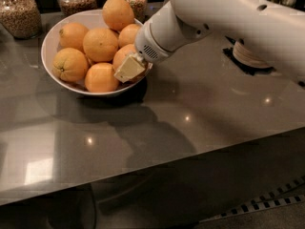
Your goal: Pick orange from white bowl
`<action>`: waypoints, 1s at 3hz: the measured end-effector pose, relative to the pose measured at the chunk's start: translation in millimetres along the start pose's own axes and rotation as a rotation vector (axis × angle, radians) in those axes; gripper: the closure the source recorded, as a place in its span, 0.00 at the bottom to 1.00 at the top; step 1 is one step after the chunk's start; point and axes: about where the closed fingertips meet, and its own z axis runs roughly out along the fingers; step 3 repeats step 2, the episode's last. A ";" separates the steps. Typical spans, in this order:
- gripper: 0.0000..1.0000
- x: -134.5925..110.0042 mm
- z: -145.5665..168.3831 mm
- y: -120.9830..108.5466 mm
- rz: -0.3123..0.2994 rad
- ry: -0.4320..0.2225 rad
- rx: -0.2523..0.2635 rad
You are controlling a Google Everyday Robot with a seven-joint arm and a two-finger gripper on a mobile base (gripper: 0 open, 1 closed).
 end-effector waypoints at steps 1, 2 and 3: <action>1.00 -5.7 -29.9 -15.2 -0.042 -0.010 0.033; 1.00 -14.1 -60.1 -28.0 -0.076 -0.029 0.041; 1.00 -14.1 -60.1 -28.0 -0.076 -0.029 0.041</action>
Offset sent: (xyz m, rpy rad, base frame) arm 0.0026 -0.0596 0.0929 -0.0115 -0.1219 0.0538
